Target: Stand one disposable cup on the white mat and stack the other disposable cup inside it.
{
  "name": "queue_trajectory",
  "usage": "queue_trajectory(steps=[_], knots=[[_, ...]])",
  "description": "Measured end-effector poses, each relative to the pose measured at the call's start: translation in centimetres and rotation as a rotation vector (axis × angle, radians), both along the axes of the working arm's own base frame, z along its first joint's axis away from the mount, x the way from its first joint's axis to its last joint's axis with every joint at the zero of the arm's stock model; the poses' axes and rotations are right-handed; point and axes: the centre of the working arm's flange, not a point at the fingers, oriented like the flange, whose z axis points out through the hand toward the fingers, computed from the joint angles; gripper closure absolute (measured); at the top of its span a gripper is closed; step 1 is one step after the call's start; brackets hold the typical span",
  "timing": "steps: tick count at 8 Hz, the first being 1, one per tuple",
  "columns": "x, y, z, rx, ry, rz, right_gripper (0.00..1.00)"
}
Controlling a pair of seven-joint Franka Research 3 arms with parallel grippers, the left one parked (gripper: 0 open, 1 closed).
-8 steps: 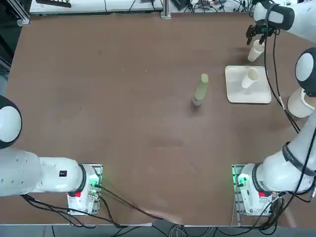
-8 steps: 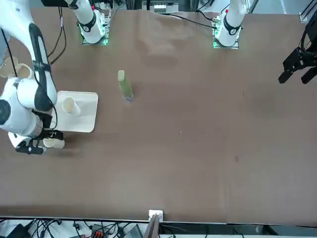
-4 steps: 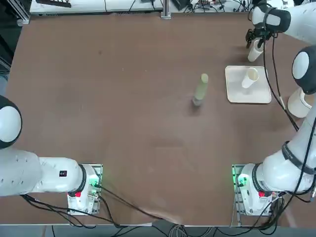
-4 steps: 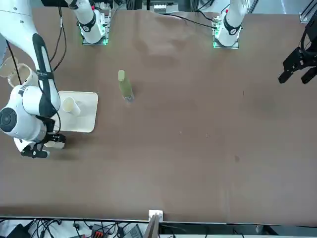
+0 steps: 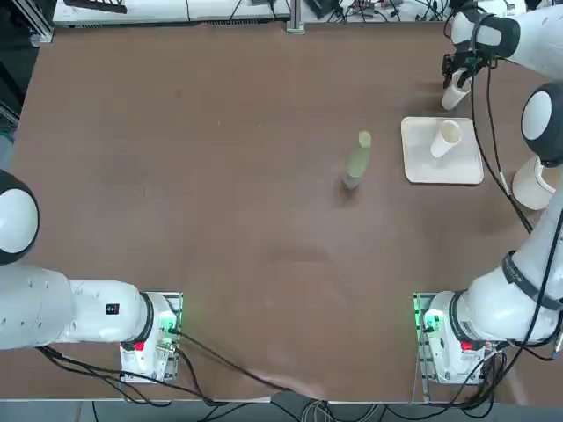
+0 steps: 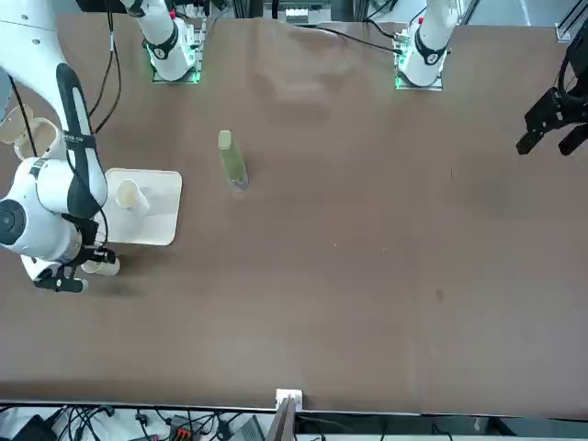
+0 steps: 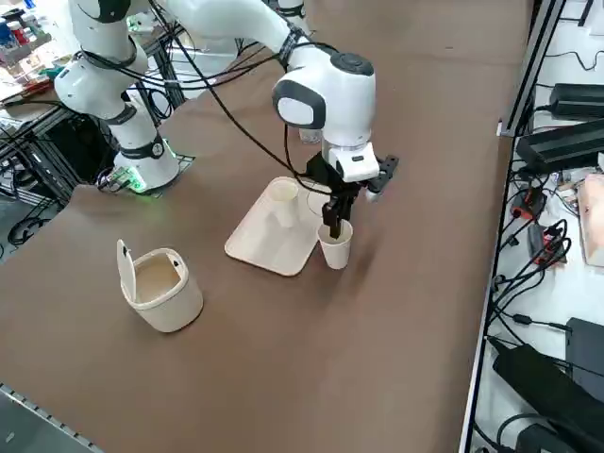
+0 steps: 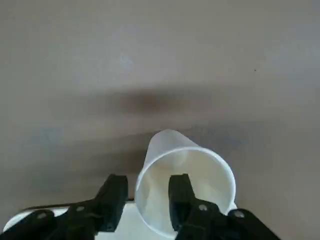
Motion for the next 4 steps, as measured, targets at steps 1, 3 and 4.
queue_trajectory(steps=[1, 3, 4], knots=[[0.01, 0.0, -0.23, 0.0, 0.001, 0.0, 0.57], [0.09, 0.0, -0.16, 0.0, -0.002, 0.0, 0.84], [0.24, -0.01, 0.14, -0.001, -0.008, -0.001, 0.98]])
